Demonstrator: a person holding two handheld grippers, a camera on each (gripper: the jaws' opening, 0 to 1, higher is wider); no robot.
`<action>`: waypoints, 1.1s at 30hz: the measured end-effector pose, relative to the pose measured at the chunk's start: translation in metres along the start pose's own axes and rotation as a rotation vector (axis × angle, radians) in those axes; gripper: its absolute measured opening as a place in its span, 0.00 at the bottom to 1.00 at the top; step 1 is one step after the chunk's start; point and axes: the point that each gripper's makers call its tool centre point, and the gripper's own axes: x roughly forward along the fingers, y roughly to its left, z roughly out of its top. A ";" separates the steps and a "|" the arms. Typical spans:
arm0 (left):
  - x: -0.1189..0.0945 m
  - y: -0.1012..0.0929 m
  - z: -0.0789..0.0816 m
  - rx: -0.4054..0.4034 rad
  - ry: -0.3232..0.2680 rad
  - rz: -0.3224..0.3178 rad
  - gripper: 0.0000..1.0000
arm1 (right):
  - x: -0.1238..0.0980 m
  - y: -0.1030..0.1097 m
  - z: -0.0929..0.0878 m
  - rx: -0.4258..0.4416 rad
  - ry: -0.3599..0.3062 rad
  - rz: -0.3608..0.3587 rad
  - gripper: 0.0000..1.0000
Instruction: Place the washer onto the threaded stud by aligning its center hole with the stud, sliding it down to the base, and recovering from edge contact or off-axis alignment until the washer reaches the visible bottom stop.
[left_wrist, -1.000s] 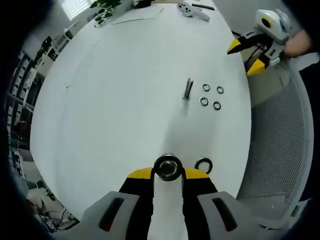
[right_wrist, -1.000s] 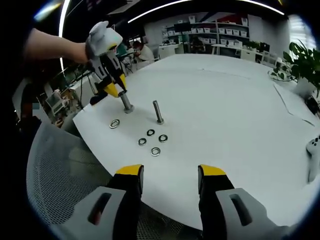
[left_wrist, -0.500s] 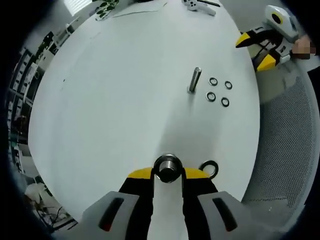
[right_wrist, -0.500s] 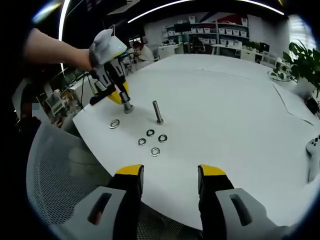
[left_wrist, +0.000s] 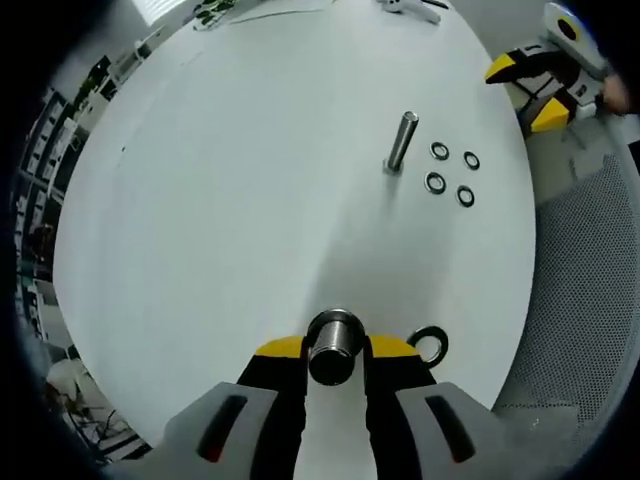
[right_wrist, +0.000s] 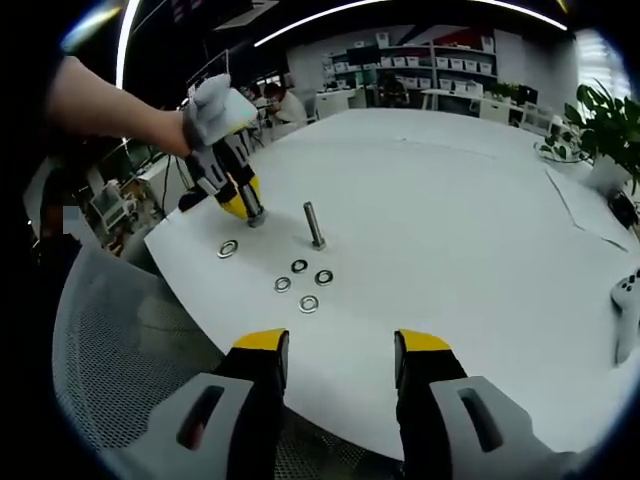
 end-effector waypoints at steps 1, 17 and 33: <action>0.001 -0.001 -0.001 -0.005 0.000 -0.001 0.19 | 0.000 0.000 0.000 0.001 -0.002 -0.002 0.45; -0.002 0.001 -0.001 -0.067 -0.064 0.021 0.25 | 0.001 0.001 0.000 0.003 0.002 0.005 0.45; -0.010 -0.003 -0.007 -0.163 -0.118 0.047 0.33 | 0.001 0.001 0.002 0.009 -0.003 0.004 0.45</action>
